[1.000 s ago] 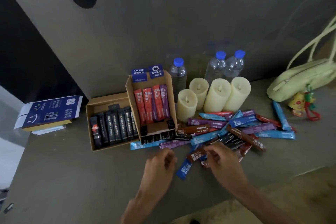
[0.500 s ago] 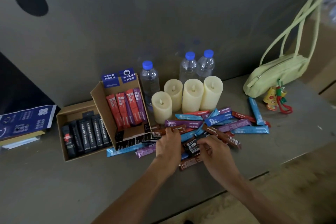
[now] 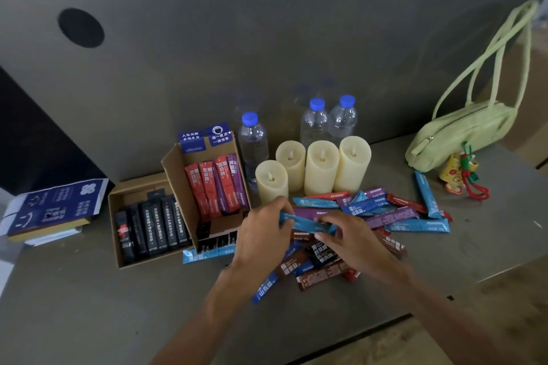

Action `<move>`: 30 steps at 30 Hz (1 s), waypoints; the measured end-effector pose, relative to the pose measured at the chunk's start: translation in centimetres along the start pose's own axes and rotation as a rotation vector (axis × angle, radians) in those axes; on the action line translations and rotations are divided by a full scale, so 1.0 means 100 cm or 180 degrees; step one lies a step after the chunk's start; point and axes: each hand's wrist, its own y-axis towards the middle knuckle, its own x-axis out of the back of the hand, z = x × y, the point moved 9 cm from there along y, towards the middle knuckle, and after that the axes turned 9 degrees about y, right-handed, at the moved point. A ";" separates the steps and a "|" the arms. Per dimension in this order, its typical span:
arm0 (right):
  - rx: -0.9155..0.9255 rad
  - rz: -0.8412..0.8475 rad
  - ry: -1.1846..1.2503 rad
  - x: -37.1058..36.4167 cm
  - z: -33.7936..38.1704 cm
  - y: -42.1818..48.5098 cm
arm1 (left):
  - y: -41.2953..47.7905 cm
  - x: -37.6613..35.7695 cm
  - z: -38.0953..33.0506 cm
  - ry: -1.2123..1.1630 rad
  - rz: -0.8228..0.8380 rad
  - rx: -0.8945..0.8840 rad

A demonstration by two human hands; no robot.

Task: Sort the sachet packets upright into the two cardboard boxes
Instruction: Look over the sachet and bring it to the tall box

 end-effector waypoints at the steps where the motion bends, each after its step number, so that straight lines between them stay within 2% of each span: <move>1: -0.0013 0.0071 0.0101 -0.002 0.004 0.001 | 0.000 0.007 0.002 -0.0156 0.0012 0.0016; 6: 0.0009 0.0077 0.1005 -0.010 0.027 -0.005 | 0.005 0.022 0.023 -0.1407 0.0097 0.0401; 9: -0.0111 0.0109 0.1367 -0.015 0.040 -0.007 | -0.002 0.011 0.024 -0.1915 0.0355 0.0579; 11: -0.0135 0.0194 0.1457 -0.021 0.051 -0.006 | -0.011 0.007 0.026 -0.2119 0.0327 0.0618; 14: -0.0219 0.0308 0.1589 -0.032 0.060 -0.004 | -0.018 0.015 0.046 -0.2064 -0.0074 0.0762; 17: -0.0248 0.0210 0.1733 -0.034 0.067 0.003 | -0.015 0.030 0.074 -0.1904 -0.0474 0.0930; 20: -0.0319 0.0066 0.1547 -0.037 0.064 0.014 | -0.002 0.042 0.101 -0.1702 -0.0715 0.1143; 25: -0.0284 0.0106 0.1338 -0.062 0.066 0.035 | 0.029 0.023 0.130 -0.1374 -0.0538 0.1500; 30: -0.0112 0.0034 0.1037 -0.079 0.080 0.053 | 0.049 0.005 0.133 -0.1234 -0.0485 0.1479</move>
